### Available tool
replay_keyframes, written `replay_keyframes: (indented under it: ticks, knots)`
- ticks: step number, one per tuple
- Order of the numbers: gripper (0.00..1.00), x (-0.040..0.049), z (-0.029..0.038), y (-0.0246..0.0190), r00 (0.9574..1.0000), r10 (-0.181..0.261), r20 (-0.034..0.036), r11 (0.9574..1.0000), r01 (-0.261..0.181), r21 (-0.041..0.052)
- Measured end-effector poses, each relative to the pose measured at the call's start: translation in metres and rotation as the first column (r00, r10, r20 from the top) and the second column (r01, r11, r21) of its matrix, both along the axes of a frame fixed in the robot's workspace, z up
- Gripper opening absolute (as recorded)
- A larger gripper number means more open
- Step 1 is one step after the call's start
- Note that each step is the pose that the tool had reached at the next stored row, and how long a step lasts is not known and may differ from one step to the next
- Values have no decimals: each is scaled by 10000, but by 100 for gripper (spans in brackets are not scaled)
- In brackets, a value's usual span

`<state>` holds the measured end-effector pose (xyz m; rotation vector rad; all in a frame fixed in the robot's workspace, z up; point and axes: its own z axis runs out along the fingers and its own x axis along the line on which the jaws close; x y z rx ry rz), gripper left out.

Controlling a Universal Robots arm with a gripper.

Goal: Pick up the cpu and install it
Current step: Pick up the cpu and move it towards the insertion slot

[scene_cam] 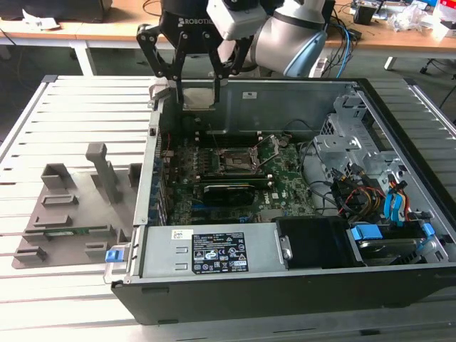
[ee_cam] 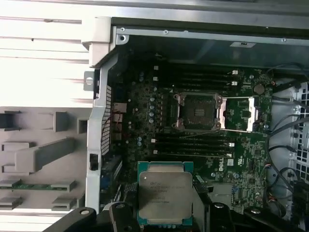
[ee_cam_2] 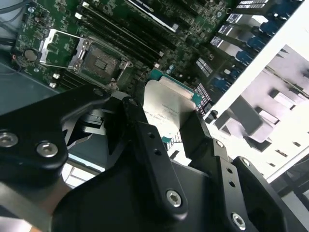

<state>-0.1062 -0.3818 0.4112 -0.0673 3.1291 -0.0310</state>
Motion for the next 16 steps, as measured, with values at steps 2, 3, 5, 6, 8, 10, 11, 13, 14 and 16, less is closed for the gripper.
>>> replay_keyframes:
  ticks: [2, 3, 5, 6, 8, 10, 11, 13, 14, 16]
  knots:
    - [54, 85, -17, 21, 10000, 1, -9, 10000, -1, -2]
    - [54, 112, -23, 26, 10000, 0, -12, 10000, 0, -2]
    - [54, 158, -35, 34, 10000, 1, -16, 10000, -1, -2]
    - [54, 178, -41, 37, 10000, 1, -16, 10000, -1, -1]
    - [54, 210, -50, 43, 10000, 1, -19, 10000, -1, -2]
    - [54, 270, -69, 55, 10000, 0, -23, 10000, 0, -2]
    - [54, 298, -79, 61, 10000, 0, -24, 10000, 0, -2]
    - [54, 367, -102, 79, 10000, 2, -26, 10000, -2, -2]
    - [54, 383, -106, 84, 10000, 0, -27, 10000, 0, -2]
    - [54, 442, -121, 100, 10000, 0, -28, 10000, 0, -3]
